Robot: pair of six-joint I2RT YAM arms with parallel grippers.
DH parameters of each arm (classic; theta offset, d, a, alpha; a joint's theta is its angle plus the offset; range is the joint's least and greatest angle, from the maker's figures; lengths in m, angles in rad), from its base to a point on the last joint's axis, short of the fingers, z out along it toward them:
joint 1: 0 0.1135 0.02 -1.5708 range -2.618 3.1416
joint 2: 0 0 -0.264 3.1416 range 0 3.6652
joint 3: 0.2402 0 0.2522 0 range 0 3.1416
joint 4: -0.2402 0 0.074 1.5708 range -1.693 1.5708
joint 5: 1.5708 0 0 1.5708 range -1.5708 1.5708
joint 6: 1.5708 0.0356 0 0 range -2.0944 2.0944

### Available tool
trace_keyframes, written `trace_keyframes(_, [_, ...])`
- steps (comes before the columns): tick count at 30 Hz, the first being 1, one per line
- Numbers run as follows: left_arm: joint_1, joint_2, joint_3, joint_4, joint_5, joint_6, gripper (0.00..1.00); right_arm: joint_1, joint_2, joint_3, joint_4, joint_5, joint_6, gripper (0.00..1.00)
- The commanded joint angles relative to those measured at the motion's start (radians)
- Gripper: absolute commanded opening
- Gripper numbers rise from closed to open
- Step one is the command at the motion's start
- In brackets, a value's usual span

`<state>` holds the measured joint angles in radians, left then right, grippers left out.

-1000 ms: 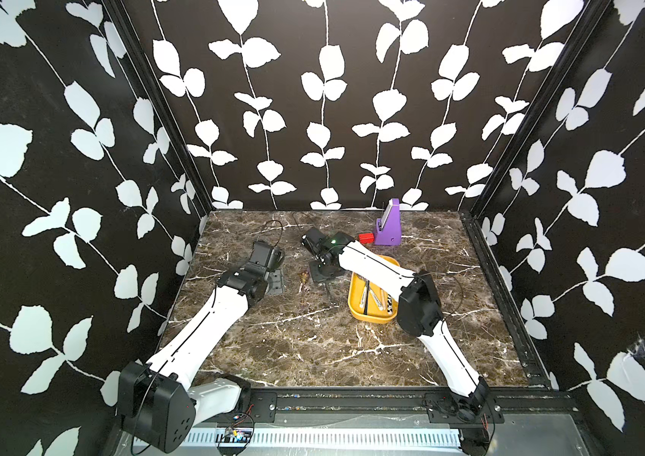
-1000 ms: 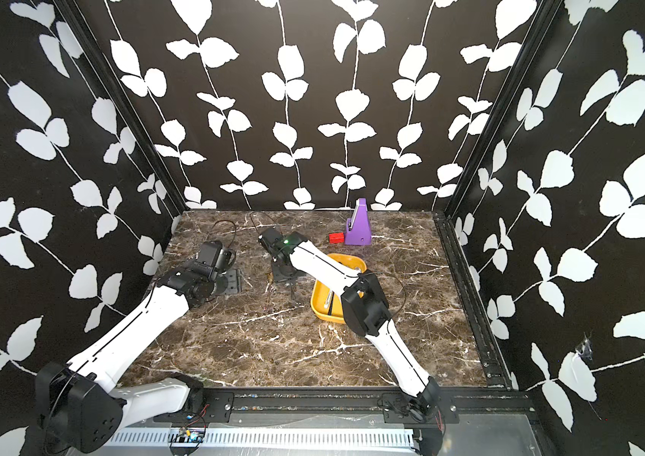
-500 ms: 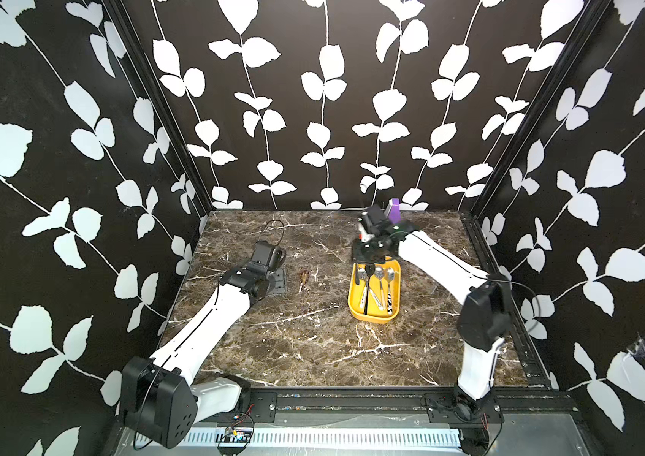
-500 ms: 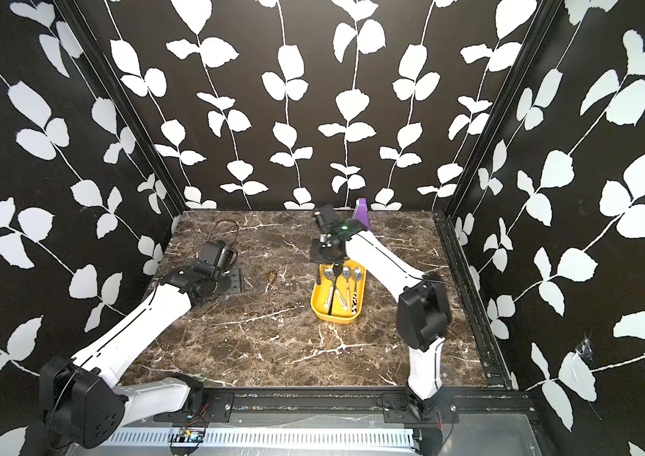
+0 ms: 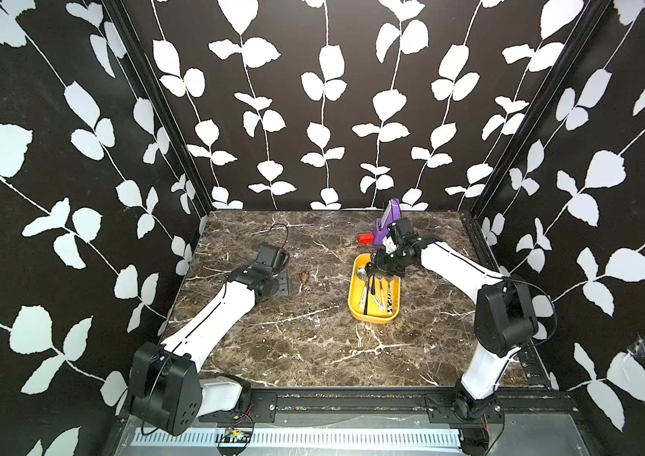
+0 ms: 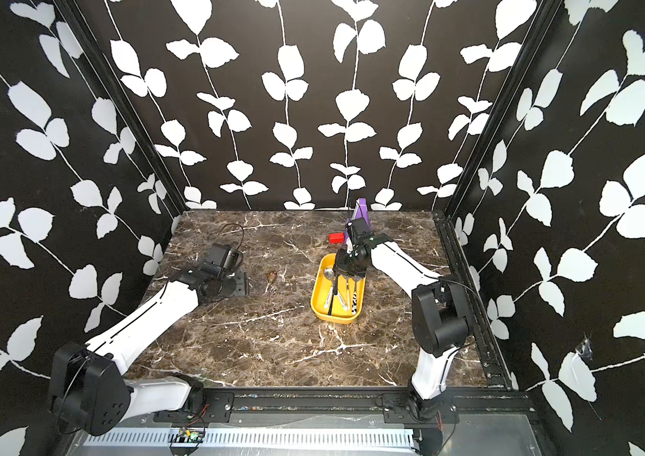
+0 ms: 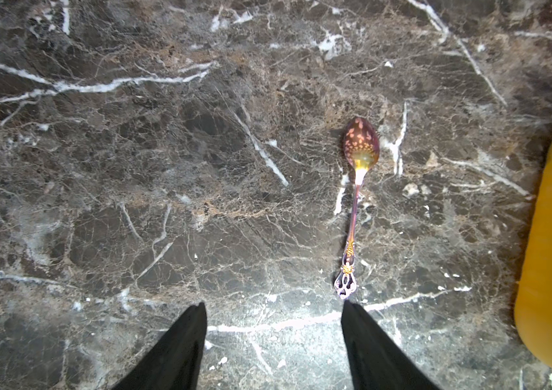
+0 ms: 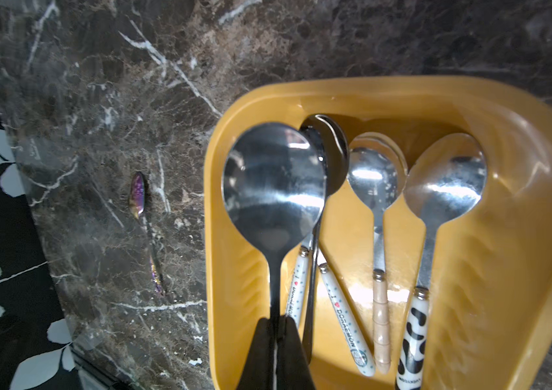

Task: Put the spoon into the storage box
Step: Place the spoon in the storage box.

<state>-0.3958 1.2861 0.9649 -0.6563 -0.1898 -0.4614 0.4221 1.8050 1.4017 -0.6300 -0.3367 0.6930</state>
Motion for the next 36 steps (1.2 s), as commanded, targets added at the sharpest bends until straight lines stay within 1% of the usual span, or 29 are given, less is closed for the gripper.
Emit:
trace_keyframes(1, [0.006,-0.001,-0.001,0.012,0.017,-0.001,0.68,0.002,0.049,0.027,-0.068,0.057,-0.034,0.00])
trace_keyframes(3, [0.006,-0.005,-0.007,0.015,0.025,0.000,0.68,0.008,0.076,0.053,-0.121,0.091,-0.064,0.00])
trace_keyframes(9, [0.007,0.007,-0.013,0.020,0.033,0.005,0.68,0.032,0.124,0.074,-0.173,0.165,-0.117,0.00])
trace_keyframes(23, [0.006,0.048,-0.006,0.026,0.059,0.004,0.68,0.056,0.189,0.072,-0.139,0.172,-0.129,0.00])
trace_keyframes(27, [0.006,0.075,0.006,0.013,0.087,0.006,0.68,0.059,0.192,0.075,-0.131,0.174,-0.133,0.04])
trace_keyframes(31, [0.005,0.099,0.008,0.017,0.113,0.008,0.67,0.058,0.177,0.083,-0.151,0.180,-0.136,0.16])
trace_keyframes(36, [0.003,0.142,0.022,0.019,0.156,0.017,0.67,0.055,0.096,0.077,-0.127,0.186,-0.156,0.26])
